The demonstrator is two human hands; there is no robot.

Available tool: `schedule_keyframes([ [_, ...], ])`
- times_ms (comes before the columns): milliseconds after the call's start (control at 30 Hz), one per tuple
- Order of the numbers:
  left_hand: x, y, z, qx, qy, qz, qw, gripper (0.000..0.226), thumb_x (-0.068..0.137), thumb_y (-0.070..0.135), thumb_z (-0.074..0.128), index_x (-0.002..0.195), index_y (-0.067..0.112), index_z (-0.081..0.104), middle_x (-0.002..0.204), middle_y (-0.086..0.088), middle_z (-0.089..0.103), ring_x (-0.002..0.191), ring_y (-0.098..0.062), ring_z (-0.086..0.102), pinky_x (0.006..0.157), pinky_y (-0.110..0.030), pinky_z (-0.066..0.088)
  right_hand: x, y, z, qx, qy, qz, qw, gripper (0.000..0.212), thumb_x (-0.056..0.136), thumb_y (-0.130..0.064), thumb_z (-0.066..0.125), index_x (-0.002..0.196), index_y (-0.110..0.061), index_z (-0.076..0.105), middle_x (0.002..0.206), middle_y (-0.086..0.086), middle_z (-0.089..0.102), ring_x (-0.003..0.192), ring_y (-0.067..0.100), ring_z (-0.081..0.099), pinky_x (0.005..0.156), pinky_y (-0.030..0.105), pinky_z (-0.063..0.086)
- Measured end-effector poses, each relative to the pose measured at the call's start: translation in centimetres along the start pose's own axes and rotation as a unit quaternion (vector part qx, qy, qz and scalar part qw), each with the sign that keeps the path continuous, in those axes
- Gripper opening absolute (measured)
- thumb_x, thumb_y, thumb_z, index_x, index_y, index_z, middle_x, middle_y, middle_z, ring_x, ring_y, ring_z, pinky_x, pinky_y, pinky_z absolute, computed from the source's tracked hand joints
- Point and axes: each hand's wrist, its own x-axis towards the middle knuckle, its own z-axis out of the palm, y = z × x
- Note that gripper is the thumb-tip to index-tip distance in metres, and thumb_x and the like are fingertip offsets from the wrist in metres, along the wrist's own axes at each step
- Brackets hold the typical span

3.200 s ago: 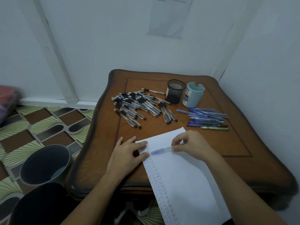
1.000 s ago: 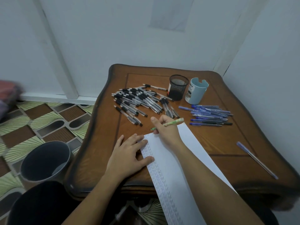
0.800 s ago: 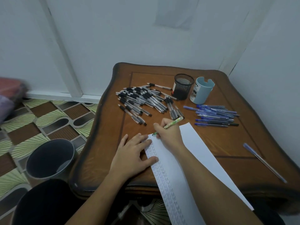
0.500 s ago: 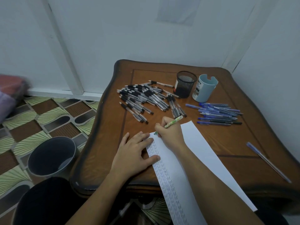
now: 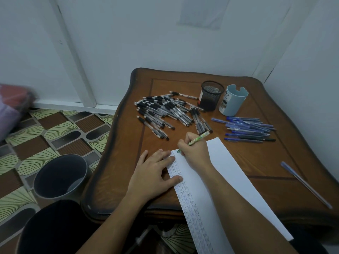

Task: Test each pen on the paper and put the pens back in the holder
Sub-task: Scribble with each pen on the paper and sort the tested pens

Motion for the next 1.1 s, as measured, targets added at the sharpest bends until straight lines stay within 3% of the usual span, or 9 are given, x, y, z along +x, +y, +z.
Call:
schedule_keyframes([
  [167,0.01,-0.10,0.01,0.007,-0.005,-0.001,1.000,0.074,0.077,0.080,0.037,0.138,0.039,0.045,0.150,0.021,0.034,0.143,0.001,0.017,0.113,-0.032,-0.008,-0.11,-0.08,0.11,-0.004,-0.002,0.003,1.000,0.035,0.085,-0.004,0.062,0.060,-0.013,0.040,0.062,0.023,0.040,0.055,0.019,0.040,0.055,0.031,0.042],
  [467,0.09,-0.12,0.07,0.008,-0.014,-0.003,1.000,0.074,0.077,0.081,0.037,0.138,0.040,0.044,0.150,0.023,0.032,0.142,0.002,0.015,0.113,-0.031,-0.009,0.09,0.00,0.11,0.000,0.017,0.003,1.000,0.041,0.087,-0.004,0.062,0.057,-0.017,0.038,0.055,0.005,0.041,0.055,0.017,0.041,0.055,0.029,0.040],
  [633,0.09,-0.16,0.04,0.008,-0.013,-0.004,1.000,0.069,0.081,0.078,0.043,0.139,0.041,0.044,0.150,0.023,0.031,0.142,0.002,0.014,0.112,-0.030,-0.011,-0.06,-0.08,0.14,-0.003,0.004,0.000,1.000,0.037,0.086,-0.003,0.063,0.059,-0.013,0.039,0.058,0.011,0.039,0.055,0.016,0.039,0.052,0.021,0.039],
  [800,0.10,-0.20,0.14,-0.002,-0.007,-0.004,1.000,0.070,0.080,0.078,0.043,0.138,0.039,0.046,0.150,0.021,0.034,0.142,0.001,0.017,0.113,-0.031,-0.010,-0.11,-0.19,0.06,-0.006,0.002,-0.003,1.000,0.037,0.087,-0.004,0.062,0.059,-0.013,0.040,0.060,0.019,0.042,0.055,0.018,0.042,0.053,0.028,0.040],
  [967,0.11,-0.19,0.14,0.004,-0.012,-0.005,1.000,0.075,0.076,0.081,0.035,0.138,0.040,0.045,0.150,0.023,0.033,0.142,0.002,0.015,0.113,-0.031,-0.009,-0.01,-0.30,0.01,0.002,0.011,0.016,1.000,0.042,0.085,-0.003,0.062,0.056,-0.018,0.035,0.053,-0.002,0.034,0.054,0.015,0.034,0.054,0.031,0.036],
  [1100,0.09,-0.20,0.06,-0.001,-0.009,-0.008,1.000,0.077,0.075,0.081,0.034,0.138,0.040,0.045,0.150,0.022,0.033,0.142,0.002,0.015,0.114,-0.031,-0.009,-0.23,-0.59,0.21,-0.030,0.008,0.001,1.000,0.040,0.091,-0.009,0.062,0.059,-0.017,0.038,0.056,0.006,0.040,0.054,0.015,0.040,0.053,0.026,0.038],
])
